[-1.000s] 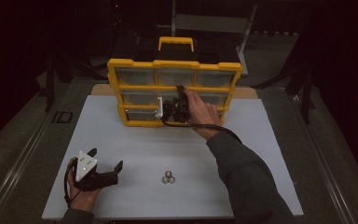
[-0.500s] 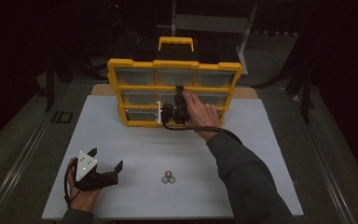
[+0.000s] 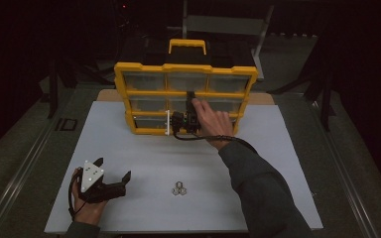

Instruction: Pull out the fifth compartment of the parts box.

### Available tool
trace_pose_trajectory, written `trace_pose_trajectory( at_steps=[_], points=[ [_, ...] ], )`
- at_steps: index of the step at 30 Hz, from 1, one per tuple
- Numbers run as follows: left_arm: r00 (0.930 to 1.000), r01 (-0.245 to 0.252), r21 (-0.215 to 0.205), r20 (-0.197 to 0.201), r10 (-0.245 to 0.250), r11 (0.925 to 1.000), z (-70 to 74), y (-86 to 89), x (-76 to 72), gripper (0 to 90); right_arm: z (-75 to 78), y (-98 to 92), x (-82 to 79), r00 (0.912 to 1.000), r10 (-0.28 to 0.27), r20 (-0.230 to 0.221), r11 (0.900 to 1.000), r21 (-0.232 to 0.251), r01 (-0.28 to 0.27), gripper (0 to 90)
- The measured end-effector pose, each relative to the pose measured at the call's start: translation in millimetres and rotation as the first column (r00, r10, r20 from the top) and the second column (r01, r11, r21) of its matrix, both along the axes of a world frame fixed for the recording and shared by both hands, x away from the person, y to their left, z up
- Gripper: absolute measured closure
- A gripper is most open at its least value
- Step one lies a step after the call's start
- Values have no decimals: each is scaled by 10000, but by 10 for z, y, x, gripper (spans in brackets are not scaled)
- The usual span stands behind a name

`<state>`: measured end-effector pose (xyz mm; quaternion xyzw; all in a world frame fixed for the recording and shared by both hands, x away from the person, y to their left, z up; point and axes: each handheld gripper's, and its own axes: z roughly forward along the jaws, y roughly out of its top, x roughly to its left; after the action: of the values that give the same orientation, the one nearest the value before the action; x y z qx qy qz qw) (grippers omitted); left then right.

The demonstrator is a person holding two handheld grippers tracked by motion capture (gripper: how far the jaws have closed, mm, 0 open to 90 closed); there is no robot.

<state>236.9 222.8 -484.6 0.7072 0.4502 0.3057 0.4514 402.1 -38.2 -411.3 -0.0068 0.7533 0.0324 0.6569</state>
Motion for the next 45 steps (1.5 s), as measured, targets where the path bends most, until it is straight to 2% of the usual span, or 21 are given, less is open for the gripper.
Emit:
trace_pose_trajectory(
  at_steps=[18, 22, 29, 34, 37, 45],
  points=[
    [10000, -10, -2, -35, 10, 10000, -4, 0, 2, 0, -55, 1, -7, 9987, 97, 506, 9991, -424, -75, 663],
    [10000, -9, 29, -59, 9, 10000, -5, 2, 4, 0, -34, -9, -31, 9993, 117, 359, 9996, -276, -107, 660],
    [10000, -3, 19, -62, 3, 10000, -7, -3, 4, 0, 6, -26, -87, 9997, 232, 62, 9992, -321, -230, 675],
    [10000, -1, 24, -72, 1, 10000, -6, -1, 4, 0, 46, -34, -83, 9982, 161, -585, 9999, -31, -163, 759],
    [10000, 3, 14, -61, -3, 10000, -6, -2, 3, 0, 62, -39, -73, 9970, 221, -746, 9998, 30, -219, 759],
    [10000, 3, 30, -81, -2, 10000, -8, -4, 5, 0, 59, -44, -86, 9969, 184, -759, 9990, -393, -214, 770]
  ],
)
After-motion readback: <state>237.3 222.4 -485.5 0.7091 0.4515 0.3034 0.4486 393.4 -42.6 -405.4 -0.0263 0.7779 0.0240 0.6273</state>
